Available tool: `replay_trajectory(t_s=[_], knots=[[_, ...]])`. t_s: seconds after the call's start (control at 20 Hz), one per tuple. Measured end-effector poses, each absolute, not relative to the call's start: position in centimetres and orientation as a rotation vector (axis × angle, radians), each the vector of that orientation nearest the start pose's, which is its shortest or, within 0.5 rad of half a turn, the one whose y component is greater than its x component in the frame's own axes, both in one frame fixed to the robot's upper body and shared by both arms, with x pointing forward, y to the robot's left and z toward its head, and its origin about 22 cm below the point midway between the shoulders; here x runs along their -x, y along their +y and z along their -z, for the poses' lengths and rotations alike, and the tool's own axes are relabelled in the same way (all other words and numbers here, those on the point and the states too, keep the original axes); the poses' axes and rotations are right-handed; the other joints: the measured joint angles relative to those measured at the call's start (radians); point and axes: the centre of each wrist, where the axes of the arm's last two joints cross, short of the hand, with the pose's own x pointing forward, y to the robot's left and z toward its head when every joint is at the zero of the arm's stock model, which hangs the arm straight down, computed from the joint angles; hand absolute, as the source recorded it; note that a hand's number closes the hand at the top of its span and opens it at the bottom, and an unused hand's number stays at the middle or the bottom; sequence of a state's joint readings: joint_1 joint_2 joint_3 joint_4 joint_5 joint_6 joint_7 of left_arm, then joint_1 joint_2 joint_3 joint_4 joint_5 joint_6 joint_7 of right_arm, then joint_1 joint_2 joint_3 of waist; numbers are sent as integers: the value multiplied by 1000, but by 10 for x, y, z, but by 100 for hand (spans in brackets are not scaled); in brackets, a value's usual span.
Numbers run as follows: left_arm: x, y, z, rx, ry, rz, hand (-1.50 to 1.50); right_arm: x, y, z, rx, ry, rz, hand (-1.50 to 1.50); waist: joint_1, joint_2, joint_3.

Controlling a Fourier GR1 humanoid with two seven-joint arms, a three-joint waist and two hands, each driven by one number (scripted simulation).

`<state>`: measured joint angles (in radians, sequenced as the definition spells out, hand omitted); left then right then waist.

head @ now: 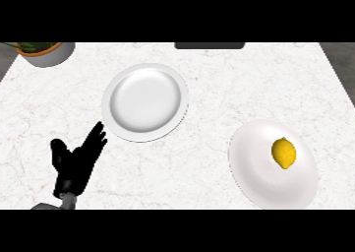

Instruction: Pick the lemon from the plate and place it in the plate

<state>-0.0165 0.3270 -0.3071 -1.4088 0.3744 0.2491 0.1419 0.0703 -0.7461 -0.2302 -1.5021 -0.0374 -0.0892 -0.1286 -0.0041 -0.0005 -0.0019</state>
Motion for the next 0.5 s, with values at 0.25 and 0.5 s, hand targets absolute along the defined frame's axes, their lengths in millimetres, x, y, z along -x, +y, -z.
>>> replay_trajectory(t_s=[0.25, 0.5], knots=[[-228, 249, 32, -10, -1189, 2, 0, -221, -423, -126, 786, -1401, -562, -150, 3, -1, 0], [-235, 242, 30, -2, -1189, 9, 0, -230, -388, -128, 797, -1259, -666, -150, 7, 0, 0]])
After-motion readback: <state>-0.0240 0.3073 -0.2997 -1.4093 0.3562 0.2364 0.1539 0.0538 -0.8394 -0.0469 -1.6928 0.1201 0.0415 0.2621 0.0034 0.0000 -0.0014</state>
